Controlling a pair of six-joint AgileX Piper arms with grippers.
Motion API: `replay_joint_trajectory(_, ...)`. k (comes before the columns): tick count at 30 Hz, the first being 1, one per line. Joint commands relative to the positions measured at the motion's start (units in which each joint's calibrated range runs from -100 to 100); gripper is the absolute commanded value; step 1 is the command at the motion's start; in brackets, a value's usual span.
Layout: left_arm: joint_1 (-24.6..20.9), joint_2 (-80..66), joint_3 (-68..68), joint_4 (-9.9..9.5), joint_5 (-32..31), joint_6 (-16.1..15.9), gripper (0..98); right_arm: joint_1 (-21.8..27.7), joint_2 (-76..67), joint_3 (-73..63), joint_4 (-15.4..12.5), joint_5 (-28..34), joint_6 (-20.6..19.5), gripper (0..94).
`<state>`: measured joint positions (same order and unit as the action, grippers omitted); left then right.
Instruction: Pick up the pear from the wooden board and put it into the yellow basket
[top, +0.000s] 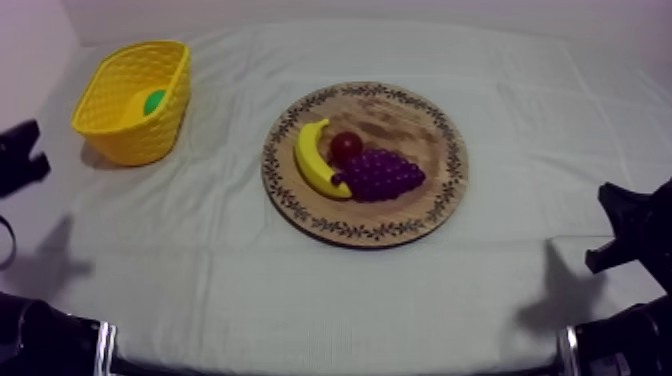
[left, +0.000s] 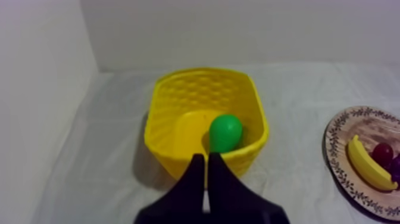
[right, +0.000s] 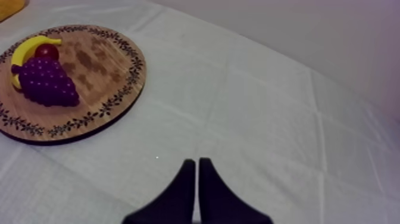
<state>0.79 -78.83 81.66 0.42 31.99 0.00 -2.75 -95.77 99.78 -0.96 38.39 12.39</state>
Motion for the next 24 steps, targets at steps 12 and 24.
replay_joint_trajectory(12,0.6,-20.3,18.0,-2.14,-0.1,1.3,0.0,0.0,0.0,0.0,0.0,0.0,0.0,0.3)
replay_joint_trajectory(24,1.0,-21.0,18.1,-2.34,-0.1,10.1,0.0,0.0,0.0,0.0,0.0,0.0,0.0,0.3)
